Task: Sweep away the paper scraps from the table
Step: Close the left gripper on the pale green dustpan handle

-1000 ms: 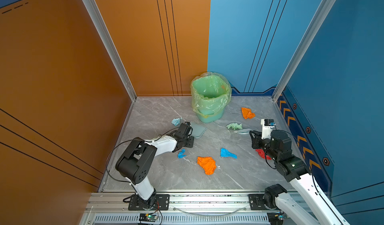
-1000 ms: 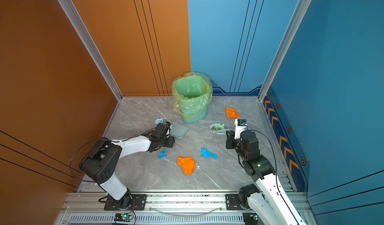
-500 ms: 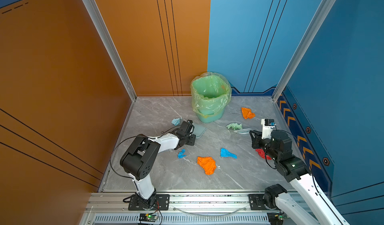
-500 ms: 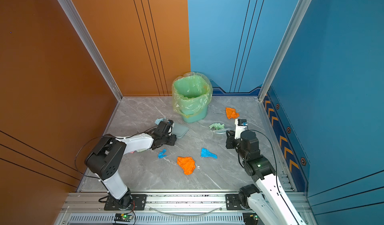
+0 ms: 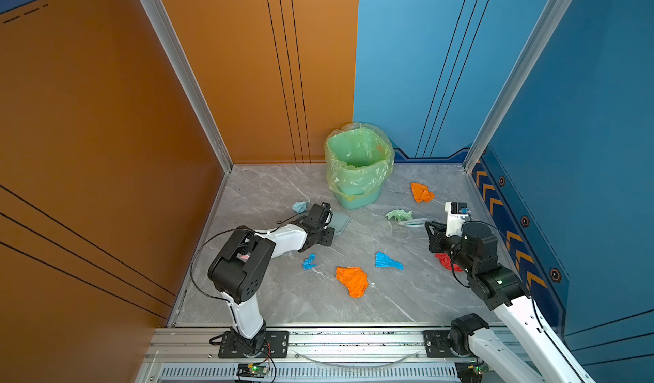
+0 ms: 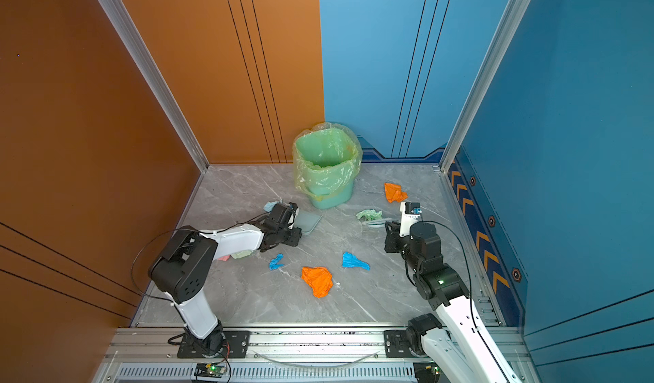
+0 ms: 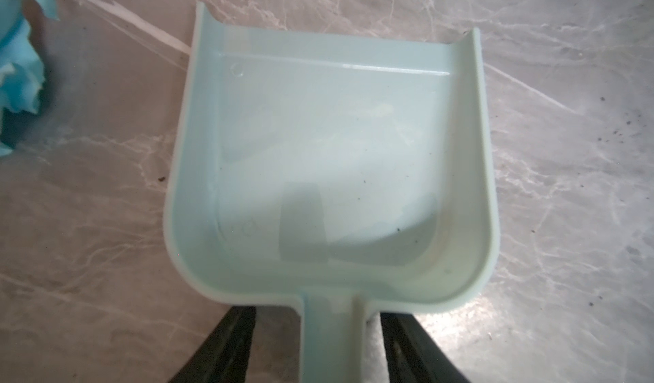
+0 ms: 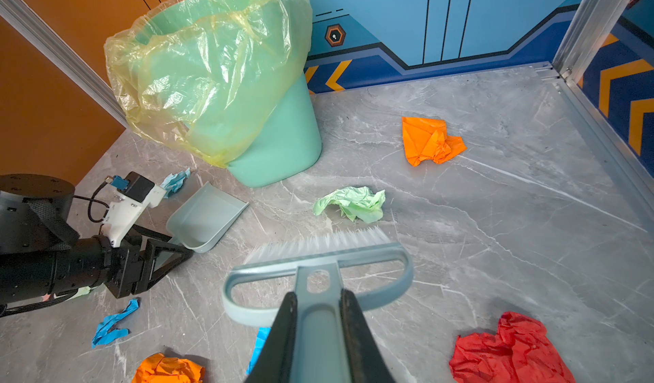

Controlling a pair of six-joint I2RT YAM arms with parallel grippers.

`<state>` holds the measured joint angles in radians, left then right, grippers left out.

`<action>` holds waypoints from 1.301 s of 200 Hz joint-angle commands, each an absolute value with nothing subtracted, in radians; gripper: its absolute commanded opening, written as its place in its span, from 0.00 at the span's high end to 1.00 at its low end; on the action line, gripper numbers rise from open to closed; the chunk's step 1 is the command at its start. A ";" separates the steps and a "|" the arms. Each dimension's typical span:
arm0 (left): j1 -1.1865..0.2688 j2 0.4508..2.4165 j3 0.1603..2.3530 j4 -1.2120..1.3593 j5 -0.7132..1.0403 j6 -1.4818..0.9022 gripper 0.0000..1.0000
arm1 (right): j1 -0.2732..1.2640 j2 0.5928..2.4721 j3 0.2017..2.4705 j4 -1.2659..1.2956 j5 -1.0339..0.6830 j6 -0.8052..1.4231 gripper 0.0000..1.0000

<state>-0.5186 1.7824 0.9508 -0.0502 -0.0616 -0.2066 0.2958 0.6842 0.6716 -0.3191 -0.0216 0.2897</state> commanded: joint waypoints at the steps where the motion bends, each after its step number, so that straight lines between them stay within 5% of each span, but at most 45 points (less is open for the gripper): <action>1: -0.531 1.801 0.972 -0.083 -0.108 -0.197 0.42 | 0.301 0.672 0.657 -0.283 -0.015 0.307 1.00; 148: -0.548 1.826 0.940 0.005 -0.142 -0.184 0.43 | 0.301 0.647 0.635 -0.283 -0.009 0.310 1.00; 260: -0.556 1.835 0.938 0.017 -0.155 -0.184 0.59 | 0.300 0.641 0.629 -0.281 -0.009 0.310 1.00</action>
<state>-0.5446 1.8130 0.9497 0.0166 -0.1352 -0.1982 0.2958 0.6540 0.6380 -0.3031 -0.0212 0.2939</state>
